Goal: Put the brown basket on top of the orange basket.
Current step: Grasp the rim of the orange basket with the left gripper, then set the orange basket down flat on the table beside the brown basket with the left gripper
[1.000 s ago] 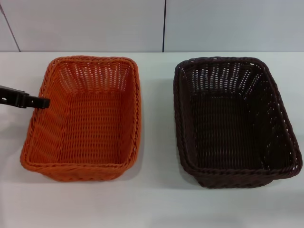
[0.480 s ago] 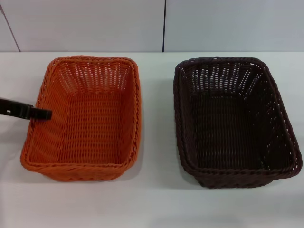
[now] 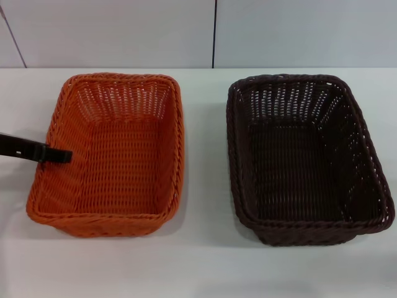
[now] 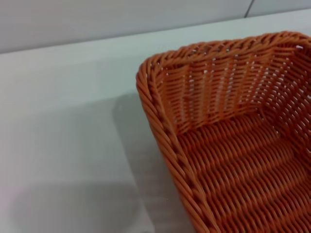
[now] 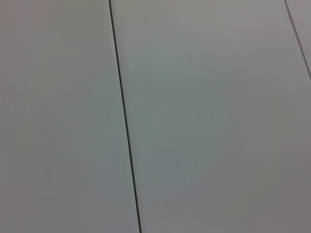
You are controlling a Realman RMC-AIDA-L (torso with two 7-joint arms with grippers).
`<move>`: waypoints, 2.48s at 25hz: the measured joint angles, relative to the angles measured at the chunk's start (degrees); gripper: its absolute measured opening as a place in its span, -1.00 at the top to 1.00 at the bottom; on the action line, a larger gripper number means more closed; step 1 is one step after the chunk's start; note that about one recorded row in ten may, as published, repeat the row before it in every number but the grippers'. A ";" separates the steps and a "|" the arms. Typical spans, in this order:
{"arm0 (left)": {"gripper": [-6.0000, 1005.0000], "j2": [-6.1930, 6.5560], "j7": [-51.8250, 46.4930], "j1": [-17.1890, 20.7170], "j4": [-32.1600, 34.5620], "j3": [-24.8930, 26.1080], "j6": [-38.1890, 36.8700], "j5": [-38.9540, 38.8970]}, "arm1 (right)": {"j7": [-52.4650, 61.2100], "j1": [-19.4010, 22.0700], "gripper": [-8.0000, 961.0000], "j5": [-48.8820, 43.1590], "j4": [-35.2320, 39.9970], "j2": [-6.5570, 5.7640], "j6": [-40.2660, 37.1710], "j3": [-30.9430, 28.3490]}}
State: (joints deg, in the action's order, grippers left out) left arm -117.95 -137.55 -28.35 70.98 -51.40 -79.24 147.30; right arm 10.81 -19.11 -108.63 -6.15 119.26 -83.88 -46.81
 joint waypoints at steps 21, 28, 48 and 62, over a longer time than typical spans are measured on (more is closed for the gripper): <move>0.52 -0.05 0.41 -0.48 -0.41 -0.82 0.48 1.43 | 0.00 0.22 -0.73 -0.01 0.00 -0.08 -0.06 -0.03; 0.54 0.10 0.16 -0.79 -0.54 -2.10 -0.11 2.99 | 0.00 0.03 -0.73 -0.01 -0.07 -0.09 0.18 -0.03; 0.63 1.49 9.56 -8.26 4.28 9.94 -8.40 1.96 | 0.00 0.59 -0.73 -0.01 -0.35 0.01 -0.03 0.23; 0.65 2.44 9.59 -8.07 9.03 10.28 -11.47 -1.96 | 0.00 0.66 -0.73 -0.01 -0.44 0.00 -0.06 0.12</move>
State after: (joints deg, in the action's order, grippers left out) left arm -115.51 -127.96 -36.42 80.01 -41.12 -90.71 145.34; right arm 10.81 -18.46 -108.64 -6.59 119.27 -83.94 -46.69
